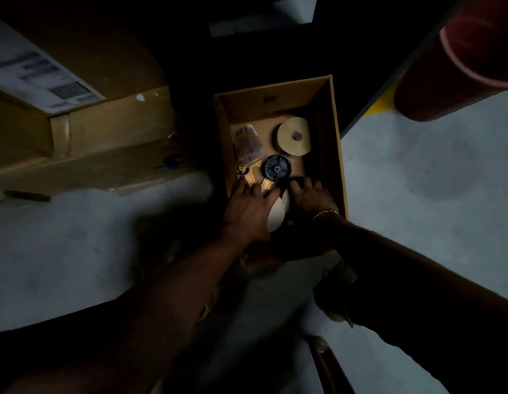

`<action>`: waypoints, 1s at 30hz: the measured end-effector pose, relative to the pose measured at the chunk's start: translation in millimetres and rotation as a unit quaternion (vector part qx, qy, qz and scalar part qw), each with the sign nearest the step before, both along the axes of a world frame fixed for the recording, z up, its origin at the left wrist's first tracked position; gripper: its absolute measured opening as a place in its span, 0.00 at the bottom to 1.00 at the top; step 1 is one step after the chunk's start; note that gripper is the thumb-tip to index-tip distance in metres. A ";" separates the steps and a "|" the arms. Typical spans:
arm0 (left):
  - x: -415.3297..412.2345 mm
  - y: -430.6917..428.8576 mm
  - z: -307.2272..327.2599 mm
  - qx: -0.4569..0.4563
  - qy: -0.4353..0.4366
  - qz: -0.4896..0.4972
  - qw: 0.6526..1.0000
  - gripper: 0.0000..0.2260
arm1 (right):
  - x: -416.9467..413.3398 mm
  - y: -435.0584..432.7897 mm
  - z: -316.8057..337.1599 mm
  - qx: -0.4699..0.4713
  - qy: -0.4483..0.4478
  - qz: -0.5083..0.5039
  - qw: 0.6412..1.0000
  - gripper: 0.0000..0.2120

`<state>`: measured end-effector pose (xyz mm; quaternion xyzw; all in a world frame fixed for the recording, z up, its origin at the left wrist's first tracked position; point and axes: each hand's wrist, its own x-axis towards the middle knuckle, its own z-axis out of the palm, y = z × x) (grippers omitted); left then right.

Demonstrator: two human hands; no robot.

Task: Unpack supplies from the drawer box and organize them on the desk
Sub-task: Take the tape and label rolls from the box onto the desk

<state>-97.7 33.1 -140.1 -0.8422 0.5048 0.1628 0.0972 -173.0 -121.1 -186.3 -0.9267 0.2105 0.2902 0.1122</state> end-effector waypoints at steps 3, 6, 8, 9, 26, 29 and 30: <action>4.3 3.3 25.9 -0.034 0.000 0.028 0.999 0.44 | -1.3 2.3 28.8 0.018 -0.055 -0.055 0.997 0.40; 9.2 3.6 57.8 -0.077 0.007 0.057 0.995 0.45 | -2.4 5.3 65.6 0.023 -0.116 -0.088 0.989 0.44; 11.8 4.3 84.5 -0.101 0.013 0.086 0.991 0.44 | -4.9 4.8 92.5 0.020 -0.159 -0.087 0.983 0.47; 13.0 5.6 99.6 -0.108 0.009 0.100 0.989 0.44 | -6.6 4.1 107.0 0.015 -0.179 -0.080 0.981 0.48; -35.2 106.7 388.4 -0.350 -0.187 0.118 0.910 0.45 | -69.6 61.8 415.1 -0.112 -0.450 0.049 0.884 0.52; -34.9 125.3 433.4 -0.400 -0.235 0.120 0.878 0.47 | -67.5 72.7 464.7 -0.149 -0.504 0.082 0.847 0.52; -33.5 130.6 448.4 -0.417 -0.247 0.124 0.866 0.47 | -65.3 75.7 482.1 -0.158 -0.523 0.087 0.833 0.51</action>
